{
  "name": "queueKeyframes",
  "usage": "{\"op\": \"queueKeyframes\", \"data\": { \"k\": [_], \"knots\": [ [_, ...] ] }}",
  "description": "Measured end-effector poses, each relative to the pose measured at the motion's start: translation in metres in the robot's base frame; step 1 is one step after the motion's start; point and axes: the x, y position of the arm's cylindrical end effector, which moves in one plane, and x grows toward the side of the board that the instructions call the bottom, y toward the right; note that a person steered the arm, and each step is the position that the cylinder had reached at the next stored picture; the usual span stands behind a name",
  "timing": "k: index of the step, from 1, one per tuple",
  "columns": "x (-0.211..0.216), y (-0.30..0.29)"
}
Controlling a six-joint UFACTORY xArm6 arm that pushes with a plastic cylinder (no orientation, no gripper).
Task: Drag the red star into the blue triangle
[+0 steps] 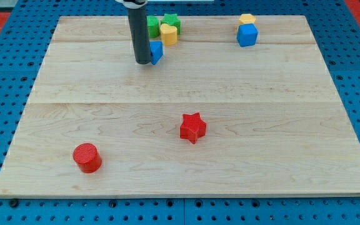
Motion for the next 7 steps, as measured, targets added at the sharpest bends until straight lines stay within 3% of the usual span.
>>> {"op": "queueKeyframes", "data": {
  "k": [3,4,5,6,7],
  "knots": [
    [-0.037,0.035],
    [0.018,0.037],
    [0.089,0.091],
    [0.137,0.184],
    [0.221,0.154]
  ]
}}
